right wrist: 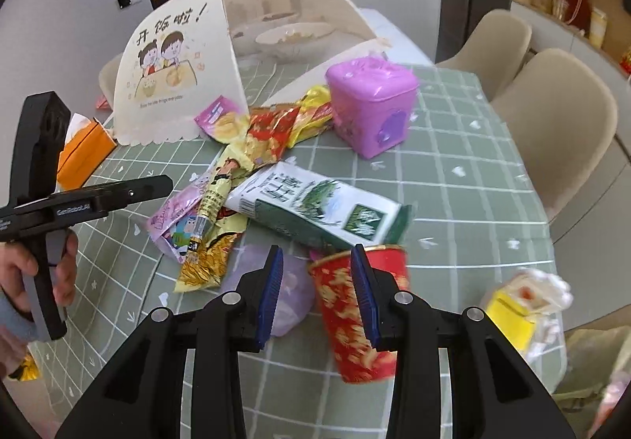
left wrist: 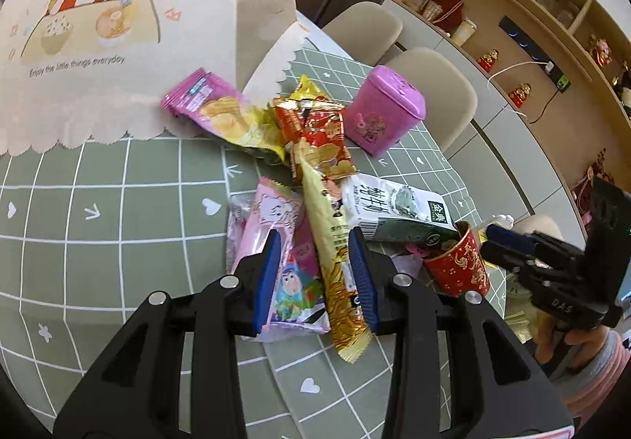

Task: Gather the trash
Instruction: 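Move the right tool back to the table and close on the red paper cup, then lift the red cup with the right tool while the left tool grasps a yellow snack stick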

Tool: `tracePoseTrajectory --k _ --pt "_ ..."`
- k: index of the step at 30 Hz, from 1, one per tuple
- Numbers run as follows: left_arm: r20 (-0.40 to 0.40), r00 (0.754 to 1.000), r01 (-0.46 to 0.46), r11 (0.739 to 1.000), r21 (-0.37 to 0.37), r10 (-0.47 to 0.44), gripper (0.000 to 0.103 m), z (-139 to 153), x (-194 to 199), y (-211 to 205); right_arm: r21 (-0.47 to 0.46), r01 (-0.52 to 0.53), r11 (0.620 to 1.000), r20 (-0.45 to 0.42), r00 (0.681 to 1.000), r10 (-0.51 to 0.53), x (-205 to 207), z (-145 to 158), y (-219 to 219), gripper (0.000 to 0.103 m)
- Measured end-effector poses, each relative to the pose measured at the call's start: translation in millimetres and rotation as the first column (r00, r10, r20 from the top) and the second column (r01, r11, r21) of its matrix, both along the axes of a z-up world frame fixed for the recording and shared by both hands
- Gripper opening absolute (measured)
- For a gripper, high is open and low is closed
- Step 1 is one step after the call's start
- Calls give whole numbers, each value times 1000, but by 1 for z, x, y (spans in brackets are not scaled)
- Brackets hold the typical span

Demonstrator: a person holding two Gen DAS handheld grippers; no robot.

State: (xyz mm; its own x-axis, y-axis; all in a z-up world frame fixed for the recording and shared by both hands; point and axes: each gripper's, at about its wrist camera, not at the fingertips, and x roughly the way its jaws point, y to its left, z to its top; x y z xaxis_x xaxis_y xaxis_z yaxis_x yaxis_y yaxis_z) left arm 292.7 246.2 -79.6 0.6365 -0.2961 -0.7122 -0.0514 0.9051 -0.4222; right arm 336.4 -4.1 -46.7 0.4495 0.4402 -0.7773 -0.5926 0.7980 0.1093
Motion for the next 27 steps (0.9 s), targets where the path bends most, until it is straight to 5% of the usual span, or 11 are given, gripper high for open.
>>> tracePoseTrajectory --k 6,12,17,21,27 --pt "-2 1000 27 1000 -16 -28 34 -2 10 -16 -25 6 1000 -72 997 -7 14 -17 -29 34" --pt "1 1000 11 1000 18 -11 34 5 10 -40 -37 -107 994 -85 991 103 5 -47 -27 50" --pt "-7 988 -155 987 43 156 34 13 -16 -59 0 -145 989 -106 984 144 10 -49 -33 50" --pt "-53 935 -350 937 12 350 34 5 -52 -69 63 -164 984 -126 977 171 5 -44 -51 48" --pt "-45 917 -387 913 132 395 34 -2 -57 -87 59 -231 971 -107 966 237 -6 -45 -57 48"
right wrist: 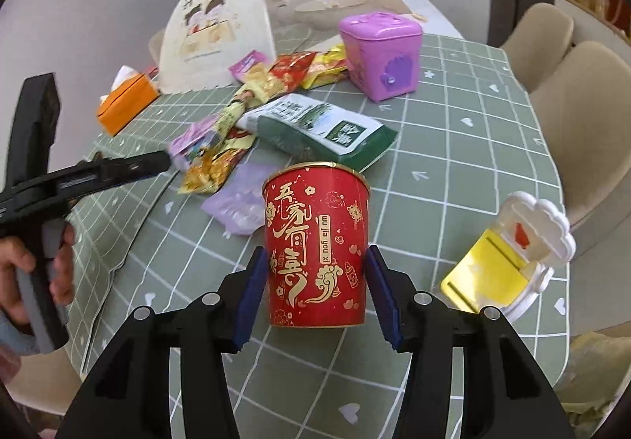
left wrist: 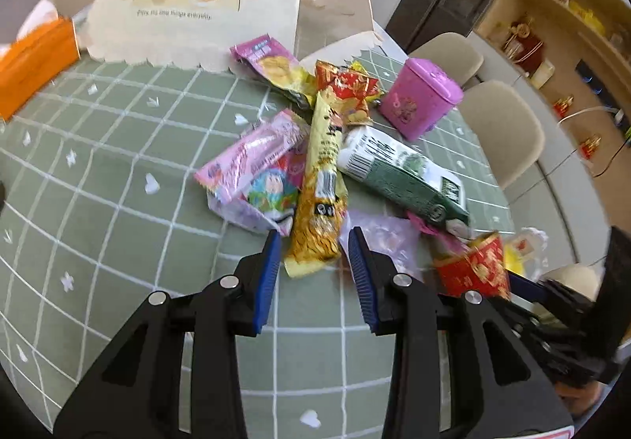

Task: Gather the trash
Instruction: 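Lift the red cup with the right tool while the left tool grasps a yellow snack stick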

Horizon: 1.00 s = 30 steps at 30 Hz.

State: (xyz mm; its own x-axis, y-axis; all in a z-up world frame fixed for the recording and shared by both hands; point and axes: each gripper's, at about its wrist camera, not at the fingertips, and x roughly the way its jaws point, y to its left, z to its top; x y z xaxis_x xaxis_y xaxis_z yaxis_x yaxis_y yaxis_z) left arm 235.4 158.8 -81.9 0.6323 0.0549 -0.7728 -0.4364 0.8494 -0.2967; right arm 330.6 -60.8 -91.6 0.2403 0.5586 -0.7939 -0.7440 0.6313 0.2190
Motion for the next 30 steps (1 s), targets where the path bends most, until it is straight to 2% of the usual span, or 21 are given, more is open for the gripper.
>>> tracePoseTrajectory --k 2,4,6,8,10,11,12,13,18,22,30 --pt "14 1000 -7 999 34 6 34 0 10 1 -10 4 1000 -13 1000 -4 1 -2 3 48" --pt "6 1000 -11 999 36 10 34 -2 23 4 -16 11 1000 -35 999 -11 3 -4 5 48" --pt "-3 1000 -11 999 37 11 34 -5 37 7 -30 8 1000 -12 1000 -8 0 -2 8 48" --pt "-32 999 -14 998 60 16 34 -10 52 10 -50 17 999 8 1000 -17 0 -1 10 48" --pt "-84 996 -20 996 89 28 34 -17 64 13 -51 20 998 -13 1000 -21 1 -4 12 48" --pt "-100 995 -15 996 87 24 32 -22 67 16 -55 24 998 -13 1000 -25 1 -5 14 48" --pt "-95 995 -8 997 77 15 18 -23 68 17 -58 23 998 -9 1000 -23 0 -4 16 48" --pt "-88 996 5 998 64 0 16 -25 68 19 -64 20 998 -7 1000 -21 0 -4 17 48" --pt "-84 996 33 998 59 -28 15 -16 56 22 -85 14 996 -10 1000 -15 -4 -1 25 48" --pt "-44 999 16 1000 21 -15 15 0 37 28 -85 -7 996 13 1000 8 -8 8 28 48" --pt "-3 1000 -8 1000 -27 8 15 12 -1 14 -32 -36 999 18 999 37 -15 24 22 47"
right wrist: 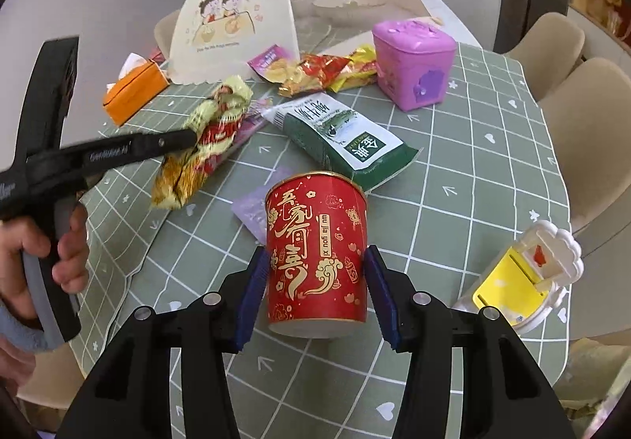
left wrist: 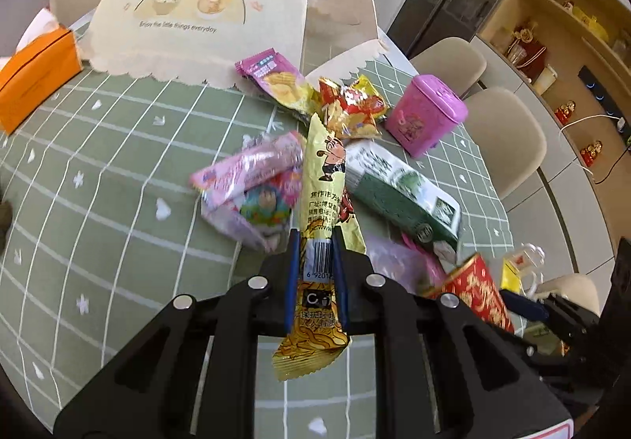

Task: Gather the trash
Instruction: 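Lift the red cup with the right tool while the left tool grasps a yellow snack stick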

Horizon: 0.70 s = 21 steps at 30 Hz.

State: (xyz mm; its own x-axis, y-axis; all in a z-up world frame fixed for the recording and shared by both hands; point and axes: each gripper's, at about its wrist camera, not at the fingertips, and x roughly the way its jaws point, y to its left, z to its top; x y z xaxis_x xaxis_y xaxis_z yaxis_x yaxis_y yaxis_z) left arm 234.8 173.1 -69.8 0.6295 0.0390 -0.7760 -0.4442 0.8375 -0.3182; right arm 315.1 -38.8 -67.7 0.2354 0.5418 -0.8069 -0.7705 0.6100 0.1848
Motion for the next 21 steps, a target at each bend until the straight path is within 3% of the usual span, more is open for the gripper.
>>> tracePoseTrajectory --k 8,12,15,21 --pt "15 997 -78 996 37 77 15 26 -46 -28 52 -67 996 2 998 67 -11 10 -20 46" --pt "24 997 -80 990 117 78 15 45 -66 -52 80 -90 993 33 996 87 -19 21 -33 46" --pt "32 995 -94 988 125 90 15 54 -78 -66 93 -86 992 24 996 84 -21 26 -40 46" --pt "74 991 -122 981 150 112 15 70 -97 -90 120 -131 984 94 988 120 -29 51 -50 46"
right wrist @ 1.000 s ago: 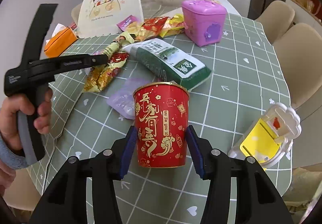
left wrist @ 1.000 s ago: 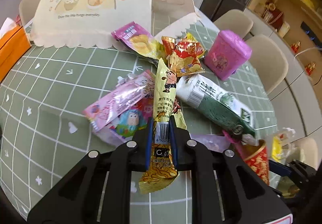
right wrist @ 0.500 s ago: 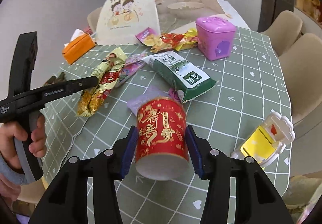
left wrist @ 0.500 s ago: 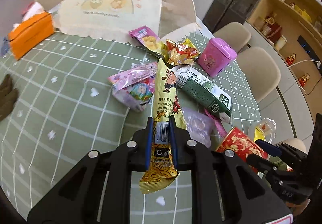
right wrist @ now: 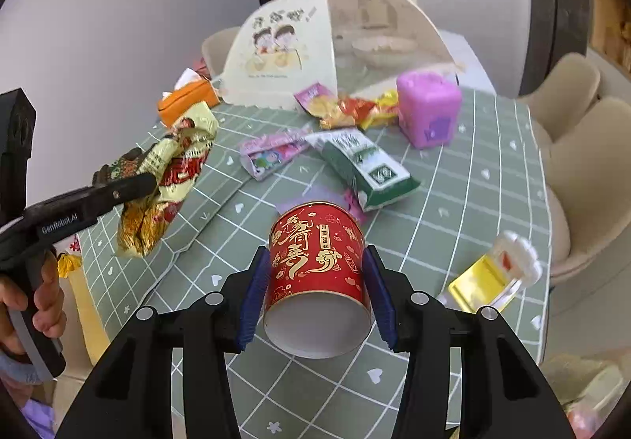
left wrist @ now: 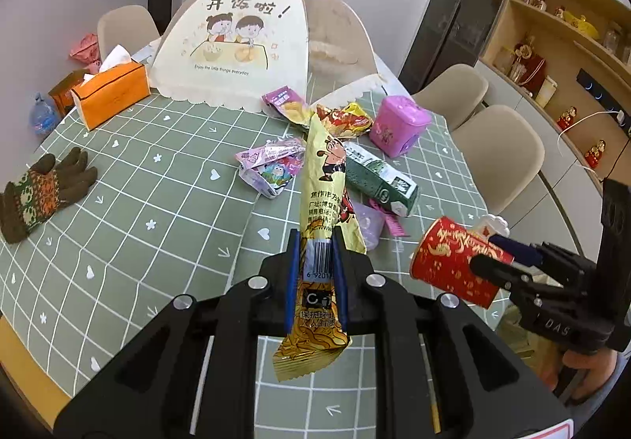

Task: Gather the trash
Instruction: 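Lift the red cup with the right tool while the left tool grasps a yellow snack stick, then drop the red cup into the bin with the right tool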

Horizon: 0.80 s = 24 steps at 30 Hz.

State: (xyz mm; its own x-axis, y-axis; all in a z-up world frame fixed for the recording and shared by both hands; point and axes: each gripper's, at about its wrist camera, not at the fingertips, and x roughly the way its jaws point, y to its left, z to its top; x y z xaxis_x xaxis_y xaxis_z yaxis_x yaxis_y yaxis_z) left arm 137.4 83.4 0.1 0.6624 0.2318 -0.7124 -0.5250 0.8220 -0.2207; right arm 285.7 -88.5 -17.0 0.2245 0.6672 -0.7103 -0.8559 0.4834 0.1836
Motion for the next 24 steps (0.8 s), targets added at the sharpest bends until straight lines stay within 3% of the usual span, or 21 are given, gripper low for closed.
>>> tracePoseTrajectory --k 9,16,24 --pt "67 997 -35 999 -16 36 15 19 -13 -18 64 -15 998 99 995 8 -8 43 -29 46" --pt "110 994 3 1000 29 -6 15 43 -8 -57 109 7 994 157 987 -24 -12 68 -72 46" --pt "144 987 76 997 15 -78 15 55 5 -109 130 56 990 217 973 -83 -20 81 -133 45"
